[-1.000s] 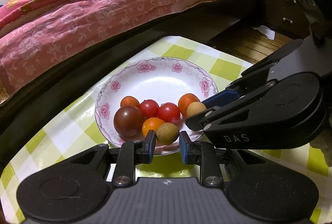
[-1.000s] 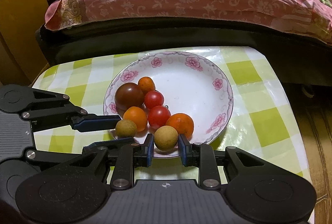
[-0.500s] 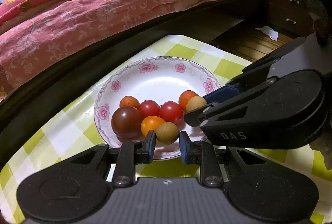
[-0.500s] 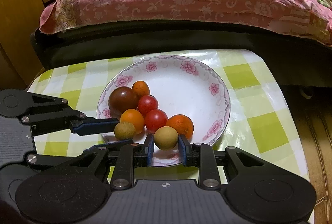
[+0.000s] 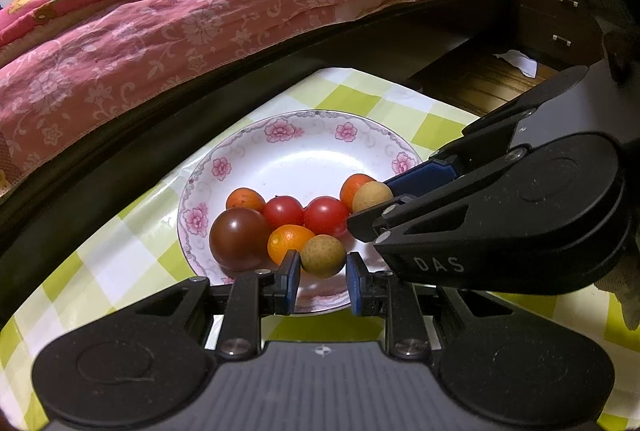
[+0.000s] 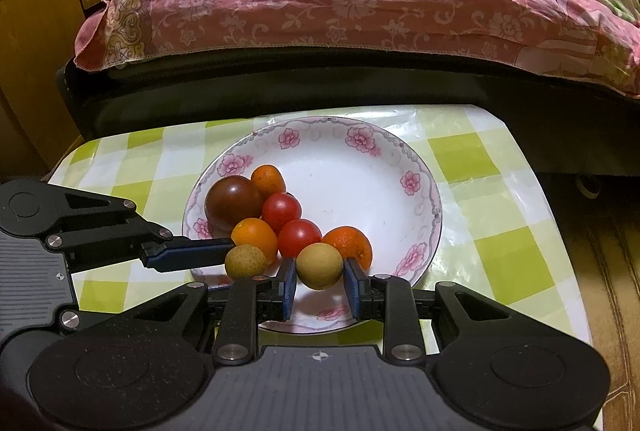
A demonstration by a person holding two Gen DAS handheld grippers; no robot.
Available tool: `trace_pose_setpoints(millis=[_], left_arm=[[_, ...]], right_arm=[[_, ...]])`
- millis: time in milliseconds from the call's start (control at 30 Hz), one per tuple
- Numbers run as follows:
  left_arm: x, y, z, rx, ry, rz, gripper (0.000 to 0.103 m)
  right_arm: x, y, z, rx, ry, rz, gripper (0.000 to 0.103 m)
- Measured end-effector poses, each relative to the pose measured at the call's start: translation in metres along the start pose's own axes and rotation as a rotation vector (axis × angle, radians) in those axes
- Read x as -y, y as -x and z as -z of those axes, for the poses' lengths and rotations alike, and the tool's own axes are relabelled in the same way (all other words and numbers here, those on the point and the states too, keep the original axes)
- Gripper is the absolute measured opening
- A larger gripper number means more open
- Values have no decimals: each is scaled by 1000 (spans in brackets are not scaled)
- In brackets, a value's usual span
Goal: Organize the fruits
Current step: 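Lower the longans into the plate and open both tools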
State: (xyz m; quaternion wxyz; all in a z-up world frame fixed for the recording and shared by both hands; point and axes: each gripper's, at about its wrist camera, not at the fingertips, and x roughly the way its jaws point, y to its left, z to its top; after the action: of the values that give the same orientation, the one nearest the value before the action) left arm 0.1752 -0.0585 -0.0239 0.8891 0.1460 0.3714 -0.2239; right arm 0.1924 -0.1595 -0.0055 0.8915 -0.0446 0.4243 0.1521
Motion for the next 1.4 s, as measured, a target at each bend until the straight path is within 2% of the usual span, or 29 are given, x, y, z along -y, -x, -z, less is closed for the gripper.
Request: trace_pose_setpoints(millis=[1000, 1167, 1400], left_arm=[[-3, 0, 0, -18, 42, -9, 35], [-4, -1, 0, -19, 45, -12, 36], [-4, -2, -1, -24, 50, -15, 38]], right_arm=[[4, 4, 3, 12, -44, 13, 24], [5, 4, 3, 11, -43, 17, 28], [5, 3, 3, 12, -48, 19, 28]])
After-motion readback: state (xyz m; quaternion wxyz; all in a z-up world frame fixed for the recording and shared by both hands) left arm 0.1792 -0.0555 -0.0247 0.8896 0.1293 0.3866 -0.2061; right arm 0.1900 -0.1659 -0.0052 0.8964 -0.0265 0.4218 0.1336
